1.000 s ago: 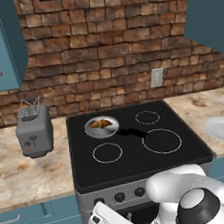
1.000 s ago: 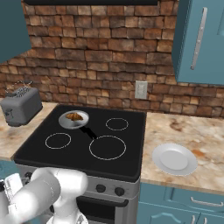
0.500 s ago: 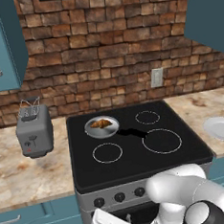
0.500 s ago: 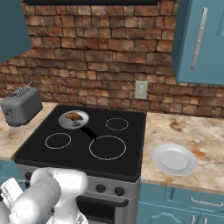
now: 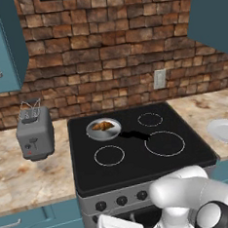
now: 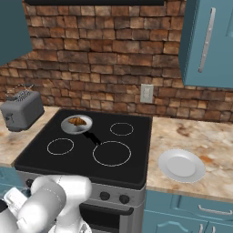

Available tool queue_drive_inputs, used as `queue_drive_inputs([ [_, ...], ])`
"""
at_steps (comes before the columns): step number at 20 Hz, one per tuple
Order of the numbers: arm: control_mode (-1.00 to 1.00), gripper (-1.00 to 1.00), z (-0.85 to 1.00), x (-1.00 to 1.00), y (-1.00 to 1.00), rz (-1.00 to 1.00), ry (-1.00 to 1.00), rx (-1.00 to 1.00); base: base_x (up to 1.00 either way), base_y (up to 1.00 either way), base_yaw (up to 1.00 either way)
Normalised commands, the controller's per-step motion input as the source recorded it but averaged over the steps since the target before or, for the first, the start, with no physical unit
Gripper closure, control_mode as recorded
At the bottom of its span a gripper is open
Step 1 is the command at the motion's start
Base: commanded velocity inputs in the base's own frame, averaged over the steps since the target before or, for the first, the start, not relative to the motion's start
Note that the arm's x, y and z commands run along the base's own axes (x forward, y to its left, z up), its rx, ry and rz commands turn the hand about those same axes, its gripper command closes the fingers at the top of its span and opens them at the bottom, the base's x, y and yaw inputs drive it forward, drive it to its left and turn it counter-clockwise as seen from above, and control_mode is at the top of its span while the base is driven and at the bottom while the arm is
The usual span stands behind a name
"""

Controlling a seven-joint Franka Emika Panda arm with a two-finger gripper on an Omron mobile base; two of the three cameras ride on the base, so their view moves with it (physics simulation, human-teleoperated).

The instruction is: Pick the croissant and place it on the pan. Then turn on the stove to warm the croissant.

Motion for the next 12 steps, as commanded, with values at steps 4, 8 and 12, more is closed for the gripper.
queue_drive_inputs([
  [4,-1.0,-1.0,0.0,0.27,-0.18,0.17,0.0,0.0,0.0,0.0,0.0],
  [8,-1.0,-1.0,0.0,0.13,-0.12,0.12,0.0,0.0,0.0,0.0,0.0],
  [12,-1.0,-1.0,0.0,0.04,-0.16,0.1,0.0,0.0,0.0,0.0,0.0],
])
